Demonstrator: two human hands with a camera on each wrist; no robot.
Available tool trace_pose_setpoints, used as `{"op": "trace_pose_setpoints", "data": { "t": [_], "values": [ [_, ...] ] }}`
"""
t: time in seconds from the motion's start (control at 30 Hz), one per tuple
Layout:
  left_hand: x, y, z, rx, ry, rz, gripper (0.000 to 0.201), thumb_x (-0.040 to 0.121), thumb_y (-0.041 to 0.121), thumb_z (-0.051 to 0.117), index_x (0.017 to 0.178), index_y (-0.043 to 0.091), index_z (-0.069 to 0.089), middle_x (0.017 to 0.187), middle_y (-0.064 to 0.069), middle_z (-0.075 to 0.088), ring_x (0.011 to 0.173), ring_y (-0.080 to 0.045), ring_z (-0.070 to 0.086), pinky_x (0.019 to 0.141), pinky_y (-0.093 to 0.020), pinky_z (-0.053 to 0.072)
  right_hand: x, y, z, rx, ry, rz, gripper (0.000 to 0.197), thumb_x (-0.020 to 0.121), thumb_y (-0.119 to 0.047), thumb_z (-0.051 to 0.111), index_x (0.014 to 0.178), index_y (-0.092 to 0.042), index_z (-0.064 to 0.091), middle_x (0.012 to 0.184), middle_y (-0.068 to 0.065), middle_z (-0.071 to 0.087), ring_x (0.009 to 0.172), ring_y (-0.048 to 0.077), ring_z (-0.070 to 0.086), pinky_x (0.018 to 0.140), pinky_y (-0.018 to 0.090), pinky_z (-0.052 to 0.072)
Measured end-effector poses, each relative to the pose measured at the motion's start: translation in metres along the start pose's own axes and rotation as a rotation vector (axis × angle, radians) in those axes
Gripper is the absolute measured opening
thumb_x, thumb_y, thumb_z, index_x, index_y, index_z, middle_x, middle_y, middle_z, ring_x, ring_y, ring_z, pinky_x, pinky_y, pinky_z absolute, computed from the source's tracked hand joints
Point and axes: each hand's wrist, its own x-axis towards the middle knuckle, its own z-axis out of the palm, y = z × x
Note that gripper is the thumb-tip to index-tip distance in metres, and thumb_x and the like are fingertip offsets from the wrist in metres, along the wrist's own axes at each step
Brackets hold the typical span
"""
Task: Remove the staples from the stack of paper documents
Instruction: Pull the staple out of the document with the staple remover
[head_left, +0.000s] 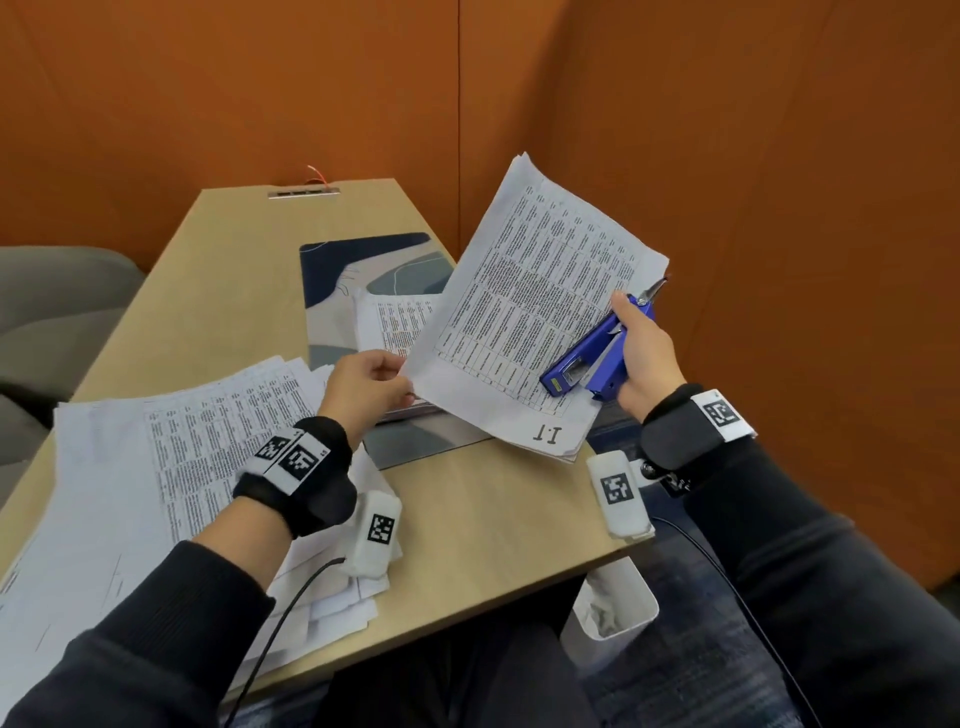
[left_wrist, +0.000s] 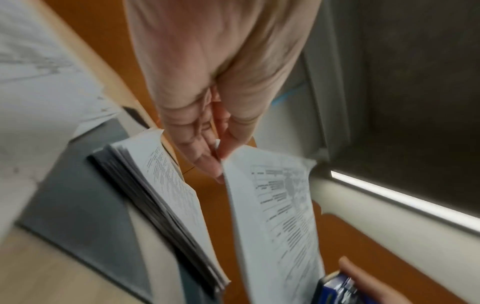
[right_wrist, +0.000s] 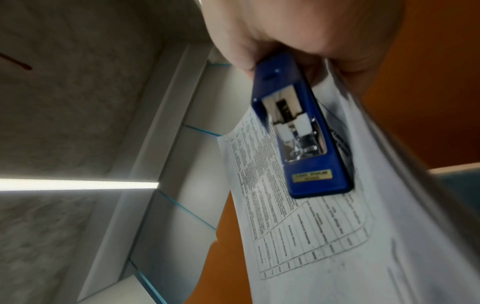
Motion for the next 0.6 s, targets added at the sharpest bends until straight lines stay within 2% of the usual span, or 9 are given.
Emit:
{"op": "trace_pose_setpoints", "data": {
  "t": [0.1, 0.17, 0.2, 0.3, 0.37, 0.43, 0.53, 0.6],
  "values": [
    [-0.004, 0.000, -0.003, -0.142, -0.051, -0.043, 0.017, 0.087, -0.010, 0.054, 0.095, 0.001, 0.065, 0.089, -0.013, 0.068, 0.072, -0.016, 0.065, 0.066, -0.021, 0.058, -0.008, -0.003, -0.002, 0.012, -0.016, 0.012, 0.138, 0.019, -0.076, 0.083, 0.143, -0.026, 0.046, 0.148, 0.000, 0.047, 0.135, 0.031, 0.044, 0.110, 0.062, 0.033],
    [-0.004, 0.002, -0.003, -0.124, -0.015, -0.031, 0.017, 0.086, -0.009, 0.055, 0.094, 0.002, 0.065, 0.082, -0.012, 0.068, 0.064, -0.010, 0.066, 0.061, -0.018, 0.056, -0.011, -0.004, -0.003, 0.017, -0.024, 0.017, 0.126, 0.033, -0.071, 0.085, 0.143, -0.024, 0.045, 0.147, 0.001, 0.048, 0.132, 0.032, 0.047, 0.109, 0.060, 0.036],
    [-0.003, 0.002, -0.002, -0.082, 0.010, -0.020, 0.018, 0.083, -0.010, 0.056, 0.091, 0.003, 0.065, 0.079, -0.012, 0.067, 0.061, -0.010, 0.065, 0.059, -0.018, 0.054, -0.010, -0.002, -0.003, 0.020, -0.028, 0.019, 0.124, 0.034, -0.071, 0.085, 0.142, -0.024, 0.045, 0.146, 0.001, 0.049, 0.131, 0.032, 0.048, 0.108, 0.059, 0.037],
    [-0.002, 0.004, 0.001, 0.083, 0.038, 0.011, 0.016, 0.073, -0.008, 0.062, 0.076, 0.008, 0.064, 0.070, -0.012, 0.065, 0.053, -0.013, 0.059, 0.057, -0.024, 0.048, -0.003, 0.003, -0.004, 0.006, -0.034, 0.004, 0.139, 0.017, -0.078, 0.082, 0.142, -0.027, 0.047, 0.148, -0.002, 0.047, 0.133, 0.031, 0.046, 0.110, 0.062, 0.032],
    [-0.001, 0.004, 0.003, 0.151, 0.052, 0.028, 0.013, 0.068, 0.001, 0.065, 0.067, 0.014, 0.060, 0.063, -0.006, 0.063, 0.049, -0.012, 0.055, 0.056, -0.024, 0.044, 0.004, 0.005, -0.006, -0.006, -0.061, -0.004, 0.136, 0.017, -0.079, 0.081, 0.140, -0.028, 0.050, 0.146, -0.004, 0.049, 0.131, 0.031, 0.047, 0.110, 0.061, 0.033],
    [0.000, 0.006, 0.002, 0.181, 0.048, 0.039, 0.012, 0.069, 0.006, 0.065, 0.068, 0.015, 0.058, 0.062, -0.003, 0.061, 0.049, -0.014, 0.057, 0.053, -0.023, 0.043, 0.002, 0.003, -0.005, -0.021, -0.059, -0.007, 0.133, 0.021, -0.080, 0.081, 0.140, -0.029, 0.050, 0.147, -0.004, 0.049, 0.134, 0.031, 0.045, 0.111, 0.063, 0.030],
    [-0.001, 0.007, 0.002, 0.192, 0.016, 0.038, 0.015, 0.076, 0.001, 0.062, 0.070, 0.013, 0.056, 0.064, -0.006, 0.061, 0.055, -0.018, 0.061, 0.047, -0.020, 0.042, 0.005, 0.003, -0.007, -0.001, -0.057, -0.025, 0.133, 0.023, -0.082, 0.080, 0.141, -0.028, 0.049, 0.147, -0.003, 0.048, 0.135, 0.031, 0.043, 0.111, 0.064, 0.028],
    [0.000, 0.006, 0.002, 0.207, 0.031, 0.040, 0.016, 0.074, -0.004, 0.060, 0.067, 0.010, 0.054, 0.062, -0.010, 0.060, 0.051, -0.018, 0.059, 0.043, -0.018, 0.042, 0.000, 0.001, -0.003, -0.010, -0.058, -0.025, 0.132, 0.023, -0.082, 0.080, 0.140, -0.028, 0.050, 0.147, -0.003, 0.048, 0.135, 0.031, 0.044, 0.111, 0.064, 0.028]
  ]
}}
